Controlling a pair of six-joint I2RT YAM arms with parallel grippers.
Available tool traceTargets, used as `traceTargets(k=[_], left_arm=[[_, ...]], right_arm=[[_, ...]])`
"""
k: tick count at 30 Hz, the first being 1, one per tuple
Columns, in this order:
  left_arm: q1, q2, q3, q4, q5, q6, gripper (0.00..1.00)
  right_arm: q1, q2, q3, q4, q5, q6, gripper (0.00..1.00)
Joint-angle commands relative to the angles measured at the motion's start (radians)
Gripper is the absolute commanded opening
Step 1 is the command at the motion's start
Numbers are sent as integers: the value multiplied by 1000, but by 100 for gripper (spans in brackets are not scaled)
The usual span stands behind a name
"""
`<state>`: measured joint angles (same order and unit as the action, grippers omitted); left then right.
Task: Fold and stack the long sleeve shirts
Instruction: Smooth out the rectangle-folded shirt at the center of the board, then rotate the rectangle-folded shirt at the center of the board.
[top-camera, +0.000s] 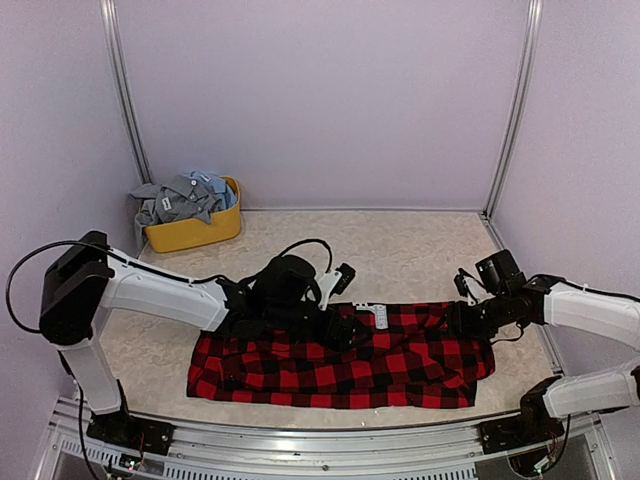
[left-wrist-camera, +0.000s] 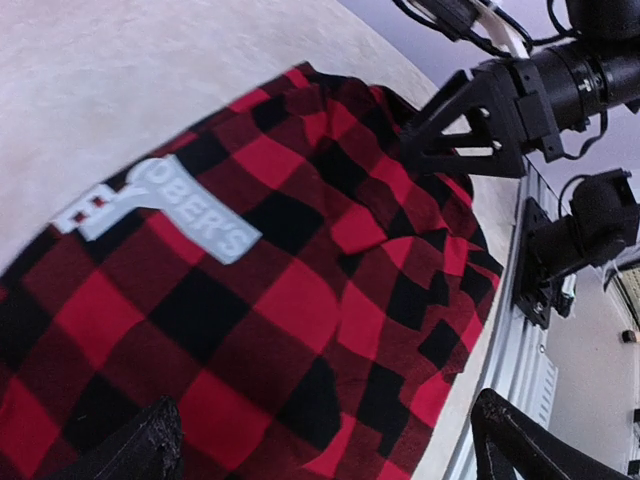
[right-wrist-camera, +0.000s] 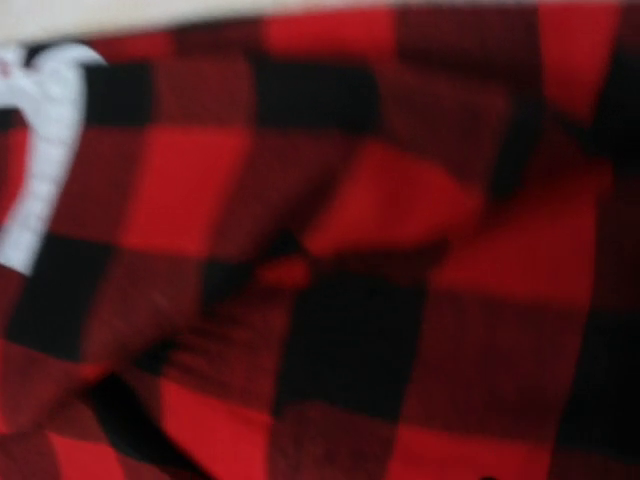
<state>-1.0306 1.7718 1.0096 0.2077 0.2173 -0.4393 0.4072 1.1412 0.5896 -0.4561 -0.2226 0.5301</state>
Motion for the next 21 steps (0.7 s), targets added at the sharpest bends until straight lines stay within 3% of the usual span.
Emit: traceTargets(k=[1, 13, 21], left_arm=[[-76, 156, 136, -51, 129, 50, 95], [-106, 348, 230, -137, 170, 53, 93], [-109, 218, 171, -48, 162, 74, 99]], right_arm=[[21, -65, -57, 25, 56, 149, 63], [28, -24, -113, 79, 52, 178, 63], [31, 17, -132, 99, 83, 184, 63]])
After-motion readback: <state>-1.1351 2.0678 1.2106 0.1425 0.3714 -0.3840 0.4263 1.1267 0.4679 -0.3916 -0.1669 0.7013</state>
